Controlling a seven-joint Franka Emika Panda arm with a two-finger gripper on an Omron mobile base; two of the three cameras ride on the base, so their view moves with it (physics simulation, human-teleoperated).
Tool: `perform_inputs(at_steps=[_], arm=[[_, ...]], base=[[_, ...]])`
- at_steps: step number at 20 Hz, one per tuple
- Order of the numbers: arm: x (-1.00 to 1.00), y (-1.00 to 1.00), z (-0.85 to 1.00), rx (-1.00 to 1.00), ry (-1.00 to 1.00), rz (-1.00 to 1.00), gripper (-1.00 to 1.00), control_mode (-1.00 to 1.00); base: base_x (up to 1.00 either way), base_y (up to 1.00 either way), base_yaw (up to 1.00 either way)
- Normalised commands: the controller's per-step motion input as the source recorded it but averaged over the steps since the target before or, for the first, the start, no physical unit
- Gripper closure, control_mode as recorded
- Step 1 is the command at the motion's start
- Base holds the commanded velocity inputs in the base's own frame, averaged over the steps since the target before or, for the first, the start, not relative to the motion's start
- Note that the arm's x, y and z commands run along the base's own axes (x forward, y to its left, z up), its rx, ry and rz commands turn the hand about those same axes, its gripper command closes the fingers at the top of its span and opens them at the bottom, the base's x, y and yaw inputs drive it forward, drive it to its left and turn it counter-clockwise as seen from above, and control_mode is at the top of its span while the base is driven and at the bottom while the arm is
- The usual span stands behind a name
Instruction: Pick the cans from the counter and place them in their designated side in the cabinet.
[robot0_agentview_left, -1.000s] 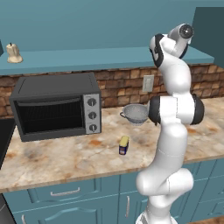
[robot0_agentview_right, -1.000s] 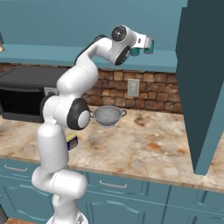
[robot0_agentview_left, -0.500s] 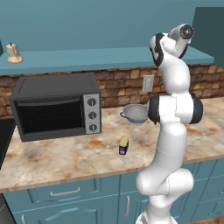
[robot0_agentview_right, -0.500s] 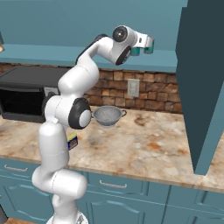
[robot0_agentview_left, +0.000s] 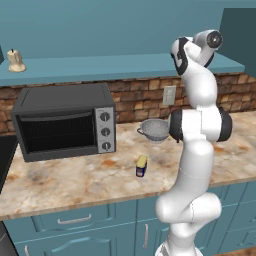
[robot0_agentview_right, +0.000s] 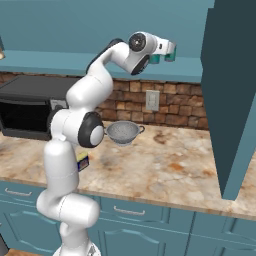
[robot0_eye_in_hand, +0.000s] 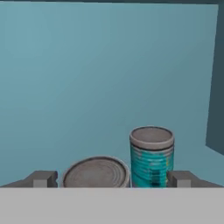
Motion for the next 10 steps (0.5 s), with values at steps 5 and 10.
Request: perform_inputs(at_steps=[5,10], arm=[[-0.16,0.0,0.03,0.0,-0.1,0.0,-1.0,-1.0],[-0.37,0.0,0.0,0.01,-0.12,0.0,-1.0,-1.0]], base=[[0.0,0.0,0.0],[0.0,0.0,0.0]])
